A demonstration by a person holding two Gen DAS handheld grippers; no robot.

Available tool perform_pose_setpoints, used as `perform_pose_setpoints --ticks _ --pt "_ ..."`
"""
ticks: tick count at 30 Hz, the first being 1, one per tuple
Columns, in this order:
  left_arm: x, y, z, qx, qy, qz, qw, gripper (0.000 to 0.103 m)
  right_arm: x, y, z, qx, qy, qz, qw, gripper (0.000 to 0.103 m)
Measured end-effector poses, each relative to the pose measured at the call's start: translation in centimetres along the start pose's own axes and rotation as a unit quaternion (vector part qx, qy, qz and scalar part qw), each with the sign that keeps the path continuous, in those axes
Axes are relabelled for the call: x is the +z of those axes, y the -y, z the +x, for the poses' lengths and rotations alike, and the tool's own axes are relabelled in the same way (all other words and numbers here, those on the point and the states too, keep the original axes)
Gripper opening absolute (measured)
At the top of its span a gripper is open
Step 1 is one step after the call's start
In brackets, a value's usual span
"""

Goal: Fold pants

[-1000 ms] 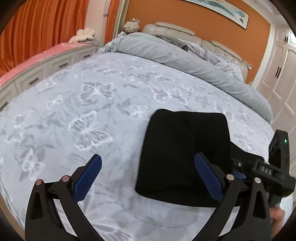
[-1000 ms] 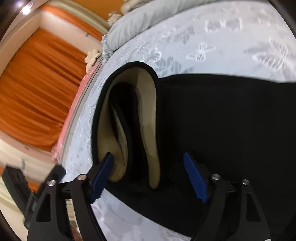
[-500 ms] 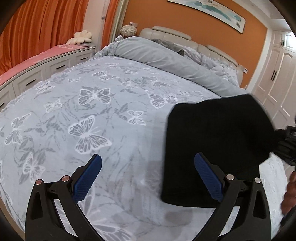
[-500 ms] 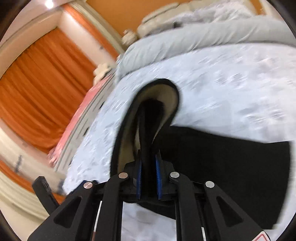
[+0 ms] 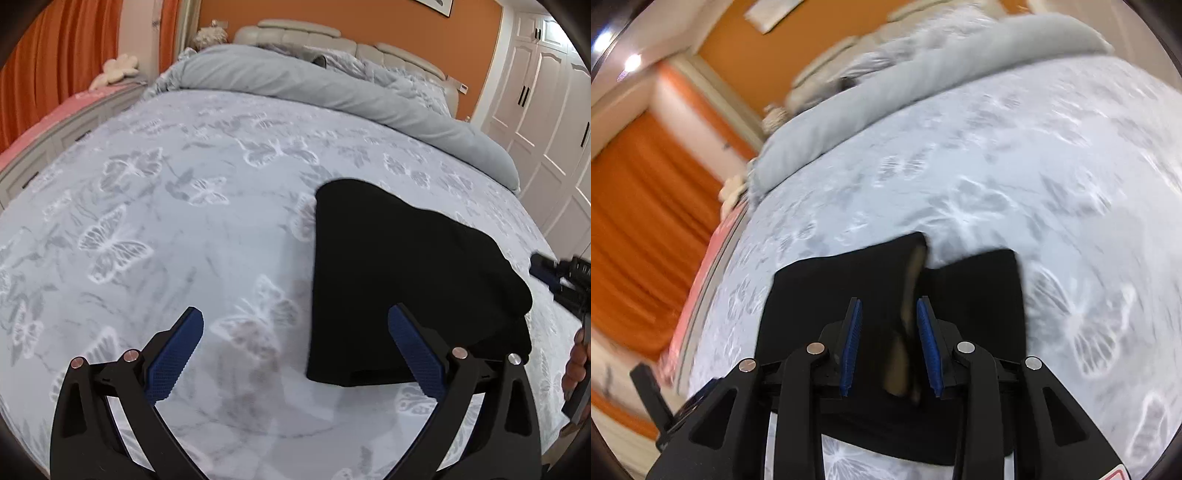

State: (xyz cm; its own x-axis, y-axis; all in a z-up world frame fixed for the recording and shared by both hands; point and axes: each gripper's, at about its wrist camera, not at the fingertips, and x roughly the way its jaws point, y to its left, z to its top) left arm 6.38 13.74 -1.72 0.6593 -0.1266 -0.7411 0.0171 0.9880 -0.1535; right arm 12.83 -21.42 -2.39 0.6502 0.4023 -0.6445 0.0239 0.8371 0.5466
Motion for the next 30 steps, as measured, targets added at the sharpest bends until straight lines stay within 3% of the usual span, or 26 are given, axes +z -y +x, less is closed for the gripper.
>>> perform_pose_setpoints --ticks 3,7,9,11,12,13,14,15,16,17,21,23,25,26,27,29,30 --pt "-0.3 0.4 0.4 0.004 -0.006 0.004 1.0000 0.098 0.0 0.3 2.1 -0.028 -0.022 0.001 0.999 0.032" --pt "-0.7 1.1 0.5 0.005 -0.005 0.020 0.9998 0.098 -0.4 2.9 3.2 0.013 -0.078 0.049 0.996 0.033" --pt "-0.7 1.5 0.6 0.005 -0.004 0.028 0.9996 0.098 -0.8 2.5 2.9 0.026 -0.084 0.050 0.995 0.052" --pt "-0.9 1.9 0.7 0.001 -0.007 0.035 0.9994 0.098 -1.4 1.8 2.3 0.035 -0.084 0.038 0.995 0.062" --pt "-1.0 2.0 0.9 -0.002 -0.010 0.036 0.9993 0.098 -1.8 1.6 2.2 0.037 -0.089 0.029 0.995 0.063" --pt "-1.1 2.2 1.0 -0.006 -0.014 0.037 0.9992 0.098 -2.3 1.4 2.4 0.033 -0.097 0.015 0.995 0.063" --pt "-1.2 2.3 1.2 -0.009 -0.018 0.039 0.9991 0.098 -2.8 1.0 2.9 0.023 -0.106 -0.001 0.994 0.055" --pt "-1.2 2.5 1.4 -0.011 -0.020 0.039 0.9990 0.098 -3.6 0.6 3.9 -0.010 -0.120 -0.028 0.992 0.034" --pt "-1.4 2.6 1.7 -0.015 -0.025 0.038 0.9988 0.098 -3.9 0.4 4.2 -0.020 -0.120 -0.040 0.992 0.034" --pt "-1.4 2.8 1.9 -0.019 -0.031 0.037 0.9987 0.098 -4.0 0.0 4.0 -0.019 -0.116 -0.044 0.992 0.010" --pt "-1.6 3.1 2.2 -0.035 -0.040 0.032 0.9981 0.098 -2.8 -2.5 -1.7 0.045 -0.050 -0.047 0.997 0.011" --pt "-1.7 3.2 2.0 -0.044 -0.036 0.033 0.9978 0.098 -3.2 -2.5 -3.5 0.040 -0.033 -0.056 0.997 0.011" --pt "-1.7 3.5 2.0 -0.057 -0.036 0.036 0.9971 0.098 -4.2 -0.3 -2.4 -0.018 -0.066 -0.042 0.997 0.013" --pt "-1.7 3.5 2.2 -0.060 -0.039 0.037 0.9968 0.098 -4.8 1.2 -0.9 -0.052 -0.099 -0.031 0.993 0.021" --pt "-1.7 3.6 2.3 -0.062 -0.042 0.037 0.9965 0.098 -5.2 2.1 0.2 -0.070 -0.124 -0.027 0.989 0.023" --pt "-1.7 3.7 2.8 -0.073 -0.051 0.032 0.9955 0.098 -5.2 3.0 0.3 -0.049 -0.121 -0.010 0.991 0.027" --pt "-1.7 3.7 3.0 -0.081 -0.056 0.027 0.9947 0.098 -4.8 2.9 -0.6 -0.042 -0.110 -0.004 0.993 0.039"
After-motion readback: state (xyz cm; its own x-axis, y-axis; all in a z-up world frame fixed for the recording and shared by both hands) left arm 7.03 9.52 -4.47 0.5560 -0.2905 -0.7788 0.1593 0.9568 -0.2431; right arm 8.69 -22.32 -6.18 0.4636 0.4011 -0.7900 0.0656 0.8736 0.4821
